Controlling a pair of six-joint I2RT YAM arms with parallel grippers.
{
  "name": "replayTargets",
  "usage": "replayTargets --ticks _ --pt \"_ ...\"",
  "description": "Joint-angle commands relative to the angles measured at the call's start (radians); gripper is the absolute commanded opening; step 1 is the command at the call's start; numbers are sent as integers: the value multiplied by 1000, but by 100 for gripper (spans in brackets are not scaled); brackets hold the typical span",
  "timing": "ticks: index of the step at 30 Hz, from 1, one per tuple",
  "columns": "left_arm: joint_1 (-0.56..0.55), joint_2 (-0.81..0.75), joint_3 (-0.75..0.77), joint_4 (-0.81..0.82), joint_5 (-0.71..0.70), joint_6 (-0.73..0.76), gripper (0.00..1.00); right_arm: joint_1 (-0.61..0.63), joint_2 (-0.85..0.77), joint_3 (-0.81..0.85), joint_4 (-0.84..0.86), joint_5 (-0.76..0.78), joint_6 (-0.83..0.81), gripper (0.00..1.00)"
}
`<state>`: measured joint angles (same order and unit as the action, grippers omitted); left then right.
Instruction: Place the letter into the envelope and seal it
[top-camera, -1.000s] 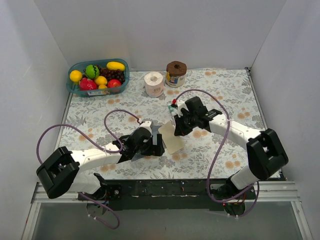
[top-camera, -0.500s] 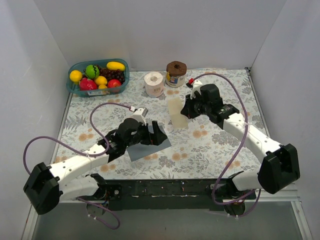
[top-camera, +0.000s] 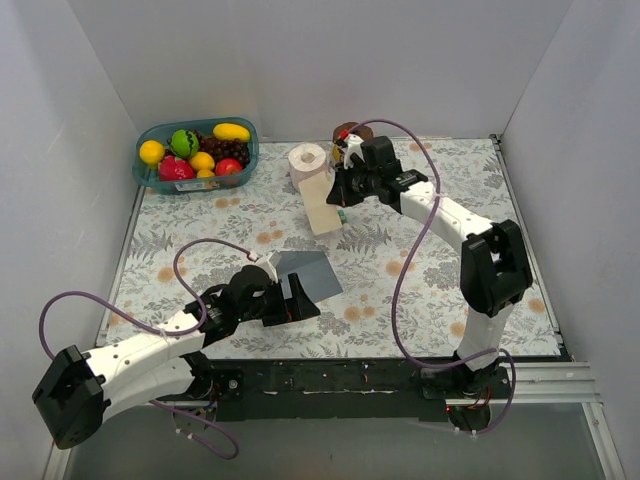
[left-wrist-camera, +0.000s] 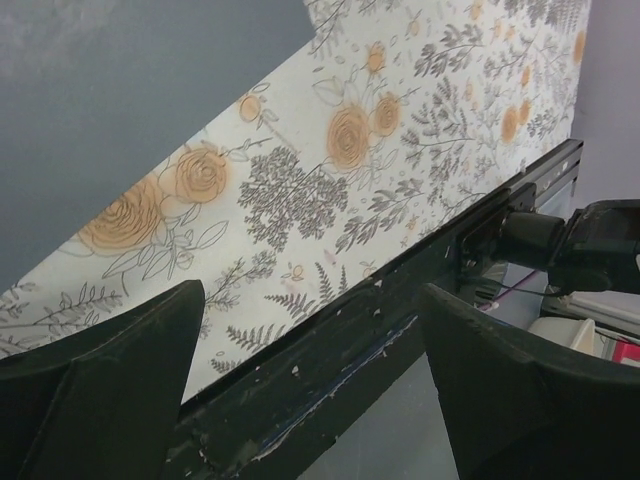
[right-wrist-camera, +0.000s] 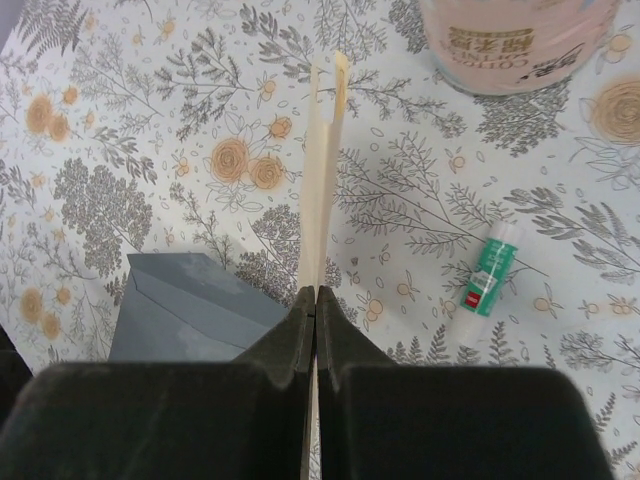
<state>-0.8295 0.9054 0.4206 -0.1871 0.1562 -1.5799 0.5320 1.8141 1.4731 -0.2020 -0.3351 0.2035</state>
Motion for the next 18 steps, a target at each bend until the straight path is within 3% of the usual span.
replayTargets --ticks 1,18 --pt "-8 7 -31 -51 -7 -86 86 39 68 101 0 -38 -4 1" --pt "-8 3 -111 -143 -124 -230 84 68 188 154 6 -42 -21 1"
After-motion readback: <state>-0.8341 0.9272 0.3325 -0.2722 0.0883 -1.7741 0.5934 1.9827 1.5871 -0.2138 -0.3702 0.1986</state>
